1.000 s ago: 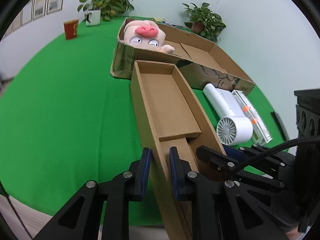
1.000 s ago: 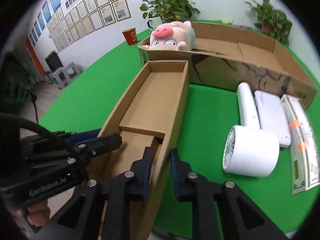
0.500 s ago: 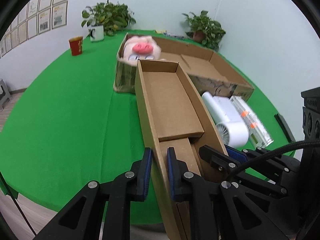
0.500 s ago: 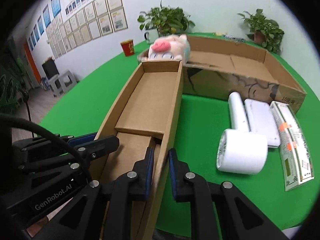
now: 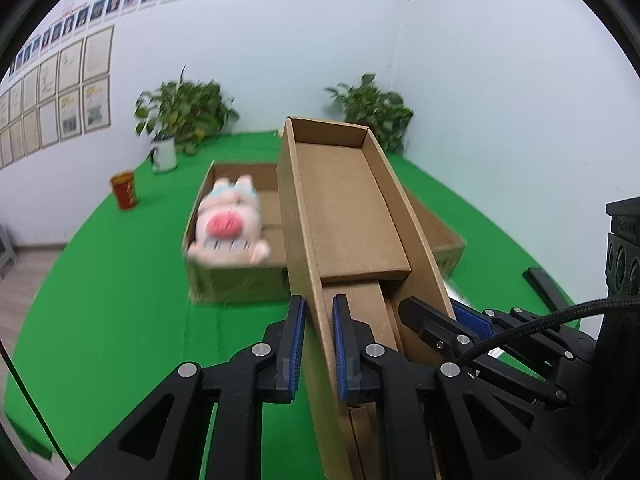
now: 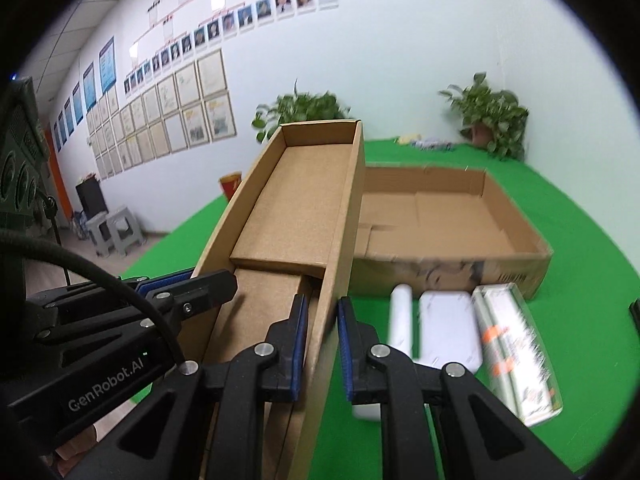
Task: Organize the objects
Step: 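Grasp the cardboard insert tray's side wall with the right tool and lift, then lower the cardboard insert into the box beside the pig and release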
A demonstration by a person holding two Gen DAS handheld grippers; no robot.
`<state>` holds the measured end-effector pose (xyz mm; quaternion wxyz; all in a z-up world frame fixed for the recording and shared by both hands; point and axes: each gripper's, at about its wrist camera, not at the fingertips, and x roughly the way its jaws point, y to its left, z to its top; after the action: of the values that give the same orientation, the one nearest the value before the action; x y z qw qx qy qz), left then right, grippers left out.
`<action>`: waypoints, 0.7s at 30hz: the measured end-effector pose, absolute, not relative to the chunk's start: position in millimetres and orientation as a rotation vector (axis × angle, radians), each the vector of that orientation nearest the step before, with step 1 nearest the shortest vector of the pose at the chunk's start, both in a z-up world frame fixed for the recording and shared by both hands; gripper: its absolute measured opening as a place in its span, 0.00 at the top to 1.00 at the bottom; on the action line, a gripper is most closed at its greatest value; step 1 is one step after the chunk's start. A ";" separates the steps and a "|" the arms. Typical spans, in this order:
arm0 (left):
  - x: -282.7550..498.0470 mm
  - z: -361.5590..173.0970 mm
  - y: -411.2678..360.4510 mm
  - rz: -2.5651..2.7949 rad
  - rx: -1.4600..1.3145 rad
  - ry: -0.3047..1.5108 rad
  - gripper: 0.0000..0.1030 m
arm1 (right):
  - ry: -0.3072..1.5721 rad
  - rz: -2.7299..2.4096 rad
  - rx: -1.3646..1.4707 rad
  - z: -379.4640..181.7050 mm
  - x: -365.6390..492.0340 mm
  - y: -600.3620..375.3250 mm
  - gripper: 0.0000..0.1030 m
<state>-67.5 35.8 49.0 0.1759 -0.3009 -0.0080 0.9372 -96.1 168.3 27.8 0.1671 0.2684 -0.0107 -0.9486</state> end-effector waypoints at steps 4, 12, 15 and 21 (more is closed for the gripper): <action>-80.5 73.0 51.7 2.657 -0.779 0.001 0.90 | -0.026 -2.740 0.681 46.4 -106.0 178.6 0.87; -118.3 122.1 68.9 2.671 -0.663 0.032 0.90 | -0.029 -2.786 0.551 85.3 -137.3 189.1 0.87; -142.4 135.6 71.3 2.666 -0.655 0.031 0.90 | -0.028 -2.788 0.537 94.1 -151.0 190.4 0.87; -196.4 148.2 77.1 2.667 -0.700 0.034 0.89 | -0.015 -2.769 0.571 106.2 -192.8 191.9 0.87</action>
<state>-196.4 77.1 148.2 0.1907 -0.2492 0.0121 0.9494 -192.8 191.9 106.2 0.1566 0.1994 -0.0053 -0.9673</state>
